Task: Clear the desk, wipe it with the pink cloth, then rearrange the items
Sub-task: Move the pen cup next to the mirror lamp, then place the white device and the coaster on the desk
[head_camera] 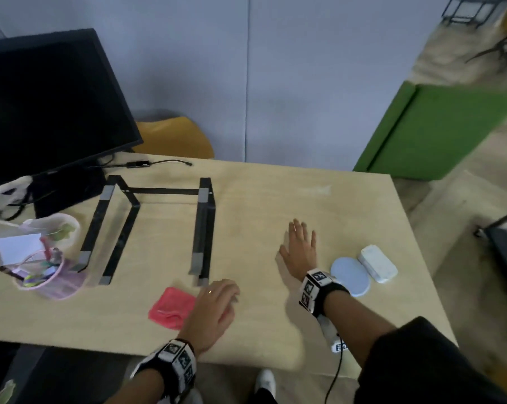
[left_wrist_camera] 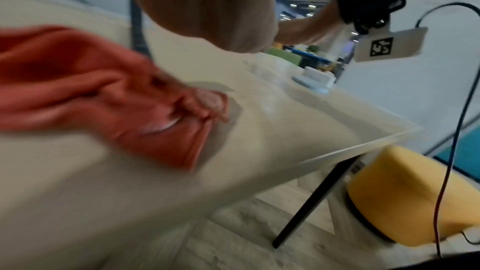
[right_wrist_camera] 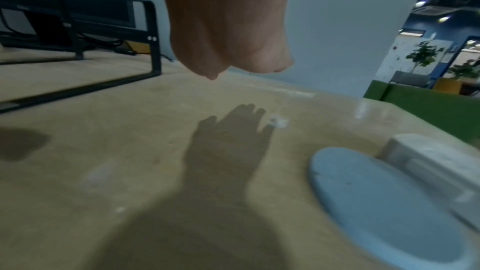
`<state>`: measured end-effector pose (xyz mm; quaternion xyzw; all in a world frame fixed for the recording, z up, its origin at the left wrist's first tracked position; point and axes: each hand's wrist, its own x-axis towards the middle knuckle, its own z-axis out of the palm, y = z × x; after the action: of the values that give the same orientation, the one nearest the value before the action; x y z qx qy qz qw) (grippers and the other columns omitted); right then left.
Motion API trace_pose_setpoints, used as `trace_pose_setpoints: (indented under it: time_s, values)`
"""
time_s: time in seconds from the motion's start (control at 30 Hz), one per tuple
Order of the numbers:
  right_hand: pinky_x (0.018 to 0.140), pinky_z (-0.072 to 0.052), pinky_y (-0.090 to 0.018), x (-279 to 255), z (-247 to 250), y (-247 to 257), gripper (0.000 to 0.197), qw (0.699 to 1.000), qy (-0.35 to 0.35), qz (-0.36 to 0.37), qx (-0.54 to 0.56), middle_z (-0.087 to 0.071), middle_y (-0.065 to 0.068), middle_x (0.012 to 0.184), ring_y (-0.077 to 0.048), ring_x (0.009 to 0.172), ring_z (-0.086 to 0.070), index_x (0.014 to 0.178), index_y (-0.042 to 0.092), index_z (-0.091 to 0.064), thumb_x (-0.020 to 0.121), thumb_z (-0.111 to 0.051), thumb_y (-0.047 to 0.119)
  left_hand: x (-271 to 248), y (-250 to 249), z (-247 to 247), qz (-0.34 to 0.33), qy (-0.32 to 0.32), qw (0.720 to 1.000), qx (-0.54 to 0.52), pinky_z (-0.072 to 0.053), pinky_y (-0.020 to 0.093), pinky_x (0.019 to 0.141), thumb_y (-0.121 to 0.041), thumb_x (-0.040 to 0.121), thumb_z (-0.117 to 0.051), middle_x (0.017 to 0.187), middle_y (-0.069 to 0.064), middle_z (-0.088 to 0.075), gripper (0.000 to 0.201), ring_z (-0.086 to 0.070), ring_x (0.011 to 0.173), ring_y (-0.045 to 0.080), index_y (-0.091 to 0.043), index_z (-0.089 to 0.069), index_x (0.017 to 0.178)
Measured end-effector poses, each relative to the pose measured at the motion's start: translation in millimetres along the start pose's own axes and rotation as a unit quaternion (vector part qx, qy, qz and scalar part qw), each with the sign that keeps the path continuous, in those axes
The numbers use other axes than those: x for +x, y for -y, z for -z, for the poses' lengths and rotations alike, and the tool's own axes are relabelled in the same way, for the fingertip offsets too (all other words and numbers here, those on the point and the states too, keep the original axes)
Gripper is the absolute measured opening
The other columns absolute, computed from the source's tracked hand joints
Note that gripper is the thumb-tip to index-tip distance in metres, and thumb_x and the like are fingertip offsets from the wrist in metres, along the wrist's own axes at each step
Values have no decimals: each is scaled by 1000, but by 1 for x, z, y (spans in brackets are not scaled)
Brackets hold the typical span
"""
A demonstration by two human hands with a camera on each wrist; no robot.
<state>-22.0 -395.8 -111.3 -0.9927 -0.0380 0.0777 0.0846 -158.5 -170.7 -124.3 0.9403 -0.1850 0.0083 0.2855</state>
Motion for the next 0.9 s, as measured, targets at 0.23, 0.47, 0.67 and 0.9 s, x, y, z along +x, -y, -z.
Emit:
trace_pose_setpoints:
  time_s: [0.23, 0.47, 0.67, 0.9]
  values:
    - [116, -9, -50, -16, 28, -118, 56, 988, -82, -130, -12, -18, -13, 154, -29, 143, -15, 146, 8, -18, 96, -38, 26, 85, 2, -32, 63, 94, 992, 58, -17, 37, 119, -33, 91, -52, 159, 1, -11, 69, -12, 147, 18, -13, -21, 149]
    - [99, -33, -49, -61, 18, -199, 74, 967, -24, -241, 71, -32, -14, 138, -33, 124, -38, 143, 13, -24, 84, -64, 32, 115, 27, -35, 211, 222, 944, 122, -14, 43, 118, -43, 91, -53, 159, 5, 14, 88, 5, 148, 23, -8, 2, 151]
    - [87, -39, -48, -67, -4, -210, 65, 955, -57, -233, 175, -42, -14, 125, -34, 114, -41, 133, 7, -35, 80, -70, 17, 111, 31, -38, 205, 236, 941, 131, -16, 45, 117, -45, 92, -50, 157, 6, 20, 88, 9, 147, 23, -8, 5, 150]
    - [94, -36, -48, -52, -4, -207, 50, 930, -93, -233, 270, -42, -20, 123, -39, 112, -42, 130, 1, -38, 88, -59, 18, 108, 30, -33, 201, 221, 949, 101, -16, 45, 118, -44, 89, -55, 158, 4, 16, 91, 7, 148, 21, -9, 3, 151]
